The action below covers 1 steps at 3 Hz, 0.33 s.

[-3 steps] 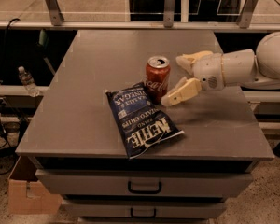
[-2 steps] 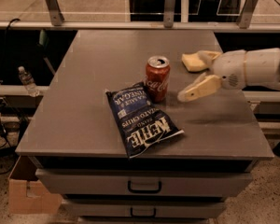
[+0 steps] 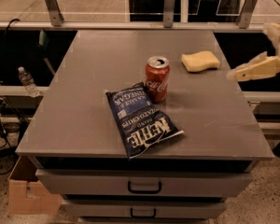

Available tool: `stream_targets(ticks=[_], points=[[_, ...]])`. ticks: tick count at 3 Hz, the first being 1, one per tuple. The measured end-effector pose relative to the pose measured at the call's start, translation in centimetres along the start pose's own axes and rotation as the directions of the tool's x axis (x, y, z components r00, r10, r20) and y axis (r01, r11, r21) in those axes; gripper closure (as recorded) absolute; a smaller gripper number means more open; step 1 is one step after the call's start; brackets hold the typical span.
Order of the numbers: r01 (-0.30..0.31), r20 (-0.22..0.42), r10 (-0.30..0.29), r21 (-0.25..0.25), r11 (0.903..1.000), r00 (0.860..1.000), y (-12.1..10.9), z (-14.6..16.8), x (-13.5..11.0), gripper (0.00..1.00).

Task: Move coke can near blue chip bag

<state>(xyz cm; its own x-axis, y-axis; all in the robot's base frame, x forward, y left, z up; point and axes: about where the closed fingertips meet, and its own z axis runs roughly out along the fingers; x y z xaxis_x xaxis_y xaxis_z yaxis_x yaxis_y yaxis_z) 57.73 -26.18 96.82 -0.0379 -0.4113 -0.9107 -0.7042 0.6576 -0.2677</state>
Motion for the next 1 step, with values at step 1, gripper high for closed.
stream_targets(ticks=[1], points=[[0.002, 0.001, -0.002, 0.016, 0.9999, 1.000, -0.41, -0.65, 0.00, 0.00]])
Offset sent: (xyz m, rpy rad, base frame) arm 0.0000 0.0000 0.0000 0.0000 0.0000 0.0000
